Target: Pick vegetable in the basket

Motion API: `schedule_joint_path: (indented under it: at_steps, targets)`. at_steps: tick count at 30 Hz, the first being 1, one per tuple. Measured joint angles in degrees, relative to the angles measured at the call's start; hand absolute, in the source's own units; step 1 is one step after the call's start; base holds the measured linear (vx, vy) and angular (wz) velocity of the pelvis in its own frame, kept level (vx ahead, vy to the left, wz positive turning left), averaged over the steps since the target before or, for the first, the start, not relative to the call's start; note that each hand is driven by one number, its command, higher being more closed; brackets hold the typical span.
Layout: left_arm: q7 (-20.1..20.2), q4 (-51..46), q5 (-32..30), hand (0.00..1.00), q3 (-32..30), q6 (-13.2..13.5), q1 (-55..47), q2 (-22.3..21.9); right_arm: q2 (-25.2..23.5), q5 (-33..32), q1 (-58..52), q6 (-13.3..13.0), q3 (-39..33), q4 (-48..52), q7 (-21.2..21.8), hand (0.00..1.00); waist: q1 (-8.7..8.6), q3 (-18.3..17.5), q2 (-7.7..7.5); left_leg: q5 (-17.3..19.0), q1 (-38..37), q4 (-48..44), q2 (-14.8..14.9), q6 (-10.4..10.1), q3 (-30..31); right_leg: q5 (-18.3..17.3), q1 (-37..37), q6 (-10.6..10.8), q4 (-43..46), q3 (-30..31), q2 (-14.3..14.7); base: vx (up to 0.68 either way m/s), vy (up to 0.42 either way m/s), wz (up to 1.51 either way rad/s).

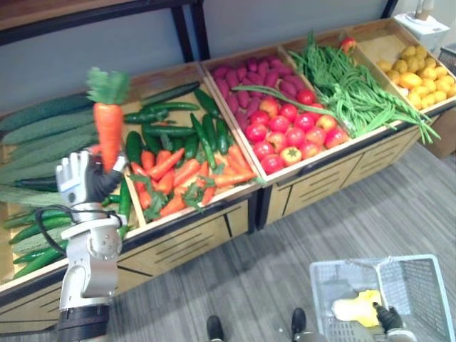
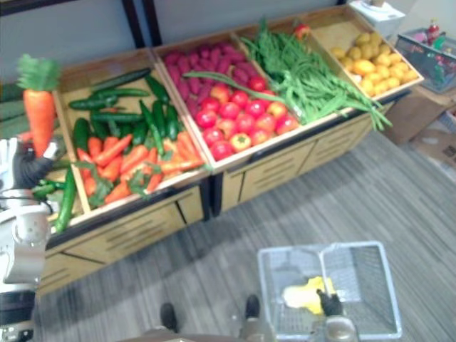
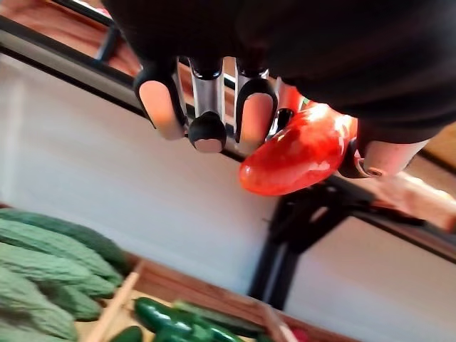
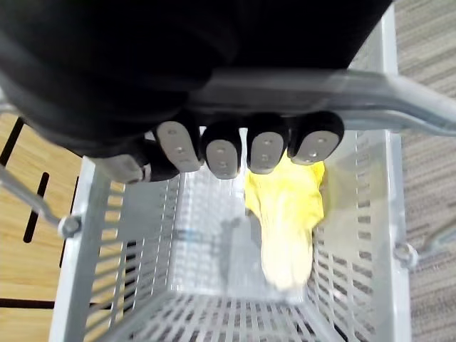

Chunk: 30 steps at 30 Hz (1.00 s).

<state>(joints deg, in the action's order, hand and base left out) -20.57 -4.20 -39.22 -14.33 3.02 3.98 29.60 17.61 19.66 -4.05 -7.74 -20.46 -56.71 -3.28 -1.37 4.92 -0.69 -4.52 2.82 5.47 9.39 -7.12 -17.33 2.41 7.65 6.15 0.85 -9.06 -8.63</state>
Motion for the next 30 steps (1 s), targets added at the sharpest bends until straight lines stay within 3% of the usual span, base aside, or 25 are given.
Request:
schedule_joint_path:
  at_steps: [4,7,12,21,24,30]
  targets:
    - [3.09,-3.32,0.30,1.00,5.52,5.17,-2.52,0.18,6.88,3.07,1.02,-0.04,0.60,0.20,0.64,1.00,-0.09,-1.20,0.49,-0.02,-0.25,0.19,-0.34,0.11,-0.82,-0.04,0.27,-0.03,-0.33,1.41,-0.24,-0.02,0.005,-0.09]
    - [4.02,-6.52,0.75,1.00,8.60,7.16,-4.43,1.56,11.05,5.63,4.25,-0.03,3.36,0.25,0.91,1.00,-0.09,-1.25,0.56,0.33,-1.51,0.33,-0.59,0.00,-3.93,1.08,0.74,1.67,-1.20,5.05,-0.05,-0.03,0.010,-0.47]
    - [6.51,-7.36,0.89,1.00,16.92,9.65,-4.04,3.21,17.53,13.38,9.05,-0.27,11.27,3.15,0.93,1.00,-0.27,-1.36,0.74,1.39,-5.09,0.28,-0.94,-0.03,-10.51,3.13,1.27,2.33,-1.63,12.14,0.71,0.01,0.022,-0.68]
    - [9.89,-9.81,3.11,1.00,32.66,12.31,-1.12,2.44,20.38,18.79,10.19,-0.46,23.61,21.35,1.44,1.00,-0.20,-1.74,1.19,4.36,-11.71,0.22,0.12,-2.47,-23.90,3.53,2.24,3.03,-1.04,22.57,3.98,-0.01,-0.026,-0.72]
    - [10.98,-9.68,3.16,1.00,37.34,13.15,0.67,1.93,21.15,18.91,12.62,-1.02,30.72,26.18,3.01,1.00,-0.17,-2.07,1.02,4.95,-13.49,-0.02,0.44,-3.30,-28.09,3.74,3.16,2.79,-0.36,25.80,5.54,0.02,-0.025,-0.66]
    - [14.01,-8.21,4.31,1.00,45.37,13.48,5.10,1.95,23.37,18.87,19.49,-4.51,43.46,33.69,4.74,1.00,-0.15,-2.16,1.66,11.84,-13.80,-12.34,5.61,-4.95,-35.61,4.46,4.23,2.23,1.52,31.82,9.07,0.02,-0.019,-0.61]
